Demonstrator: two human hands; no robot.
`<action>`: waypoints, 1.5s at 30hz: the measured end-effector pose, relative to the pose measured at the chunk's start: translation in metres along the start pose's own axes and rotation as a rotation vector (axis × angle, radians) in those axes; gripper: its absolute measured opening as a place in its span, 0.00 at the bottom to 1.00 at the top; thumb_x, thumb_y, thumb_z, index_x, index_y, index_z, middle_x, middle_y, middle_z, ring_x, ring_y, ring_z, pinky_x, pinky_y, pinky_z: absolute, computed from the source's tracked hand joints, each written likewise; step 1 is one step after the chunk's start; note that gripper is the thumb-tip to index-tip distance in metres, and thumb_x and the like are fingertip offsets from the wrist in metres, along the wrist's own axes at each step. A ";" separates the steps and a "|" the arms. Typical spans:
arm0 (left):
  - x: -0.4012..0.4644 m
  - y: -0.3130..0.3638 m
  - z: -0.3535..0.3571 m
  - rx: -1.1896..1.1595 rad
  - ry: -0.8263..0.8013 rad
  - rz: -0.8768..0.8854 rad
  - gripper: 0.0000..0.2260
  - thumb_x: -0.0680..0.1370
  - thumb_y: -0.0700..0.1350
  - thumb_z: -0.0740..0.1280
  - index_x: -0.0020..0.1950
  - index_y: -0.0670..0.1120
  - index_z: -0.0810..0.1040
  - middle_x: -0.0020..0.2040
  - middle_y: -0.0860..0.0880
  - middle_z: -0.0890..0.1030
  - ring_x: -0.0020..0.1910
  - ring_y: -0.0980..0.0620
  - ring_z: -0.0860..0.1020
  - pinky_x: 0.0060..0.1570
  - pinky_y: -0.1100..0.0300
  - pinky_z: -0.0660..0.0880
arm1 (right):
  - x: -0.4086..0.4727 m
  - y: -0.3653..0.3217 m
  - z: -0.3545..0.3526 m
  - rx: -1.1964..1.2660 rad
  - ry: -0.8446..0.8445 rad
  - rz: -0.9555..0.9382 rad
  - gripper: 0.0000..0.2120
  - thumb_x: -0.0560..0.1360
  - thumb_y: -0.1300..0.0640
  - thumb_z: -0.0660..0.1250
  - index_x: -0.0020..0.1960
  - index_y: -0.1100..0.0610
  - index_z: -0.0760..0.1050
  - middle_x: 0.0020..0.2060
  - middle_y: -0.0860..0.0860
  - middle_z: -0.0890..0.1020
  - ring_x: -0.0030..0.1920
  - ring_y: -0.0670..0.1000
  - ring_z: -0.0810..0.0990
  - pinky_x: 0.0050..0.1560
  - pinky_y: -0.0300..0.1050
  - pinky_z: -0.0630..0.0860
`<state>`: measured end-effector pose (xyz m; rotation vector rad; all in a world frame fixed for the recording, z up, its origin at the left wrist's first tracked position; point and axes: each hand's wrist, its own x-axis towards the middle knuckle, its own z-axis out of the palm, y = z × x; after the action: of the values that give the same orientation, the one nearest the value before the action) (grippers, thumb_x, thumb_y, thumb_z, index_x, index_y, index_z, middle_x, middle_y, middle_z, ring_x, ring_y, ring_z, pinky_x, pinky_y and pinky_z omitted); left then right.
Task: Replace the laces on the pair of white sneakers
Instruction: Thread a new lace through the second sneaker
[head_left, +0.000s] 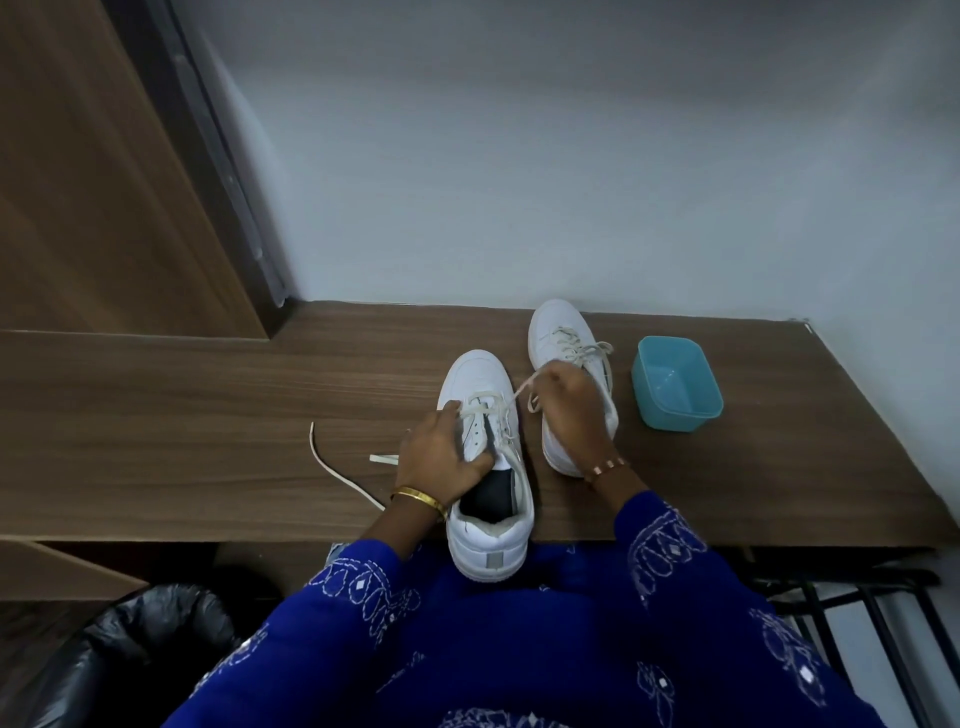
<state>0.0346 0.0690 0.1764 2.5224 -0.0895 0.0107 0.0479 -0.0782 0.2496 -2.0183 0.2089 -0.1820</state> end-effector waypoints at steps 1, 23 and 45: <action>0.000 0.000 0.000 0.000 0.007 0.006 0.42 0.60 0.67 0.52 0.67 0.43 0.68 0.58 0.44 0.76 0.57 0.42 0.74 0.56 0.51 0.71 | -0.001 -0.012 -0.010 0.213 0.045 0.022 0.16 0.75 0.68 0.56 0.31 0.56 0.70 0.23 0.47 0.73 0.24 0.41 0.70 0.28 0.39 0.64; 0.001 0.001 0.002 0.077 0.029 0.039 0.39 0.62 0.61 0.46 0.65 0.42 0.73 0.60 0.43 0.77 0.57 0.41 0.75 0.56 0.51 0.67 | 0.003 0.030 0.024 -0.645 -0.271 0.046 0.09 0.77 0.58 0.56 0.50 0.62 0.72 0.51 0.60 0.79 0.53 0.60 0.77 0.46 0.45 0.68; 0.009 0.007 0.010 0.243 0.113 0.073 0.36 0.66 0.55 0.40 0.62 0.40 0.73 0.57 0.41 0.79 0.52 0.39 0.78 0.59 0.47 0.66 | 0.010 -0.004 -0.045 0.110 -0.053 0.152 0.20 0.77 0.57 0.63 0.27 0.61 0.69 0.21 0.53 0.72 0.20 0.46 0.68 0.24 0.34 0.68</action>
<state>0.0432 0.0569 0.1728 2.7531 -0.1416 0.2051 0.0485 -0.1175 0.2735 -1.8867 0.3112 -0.0426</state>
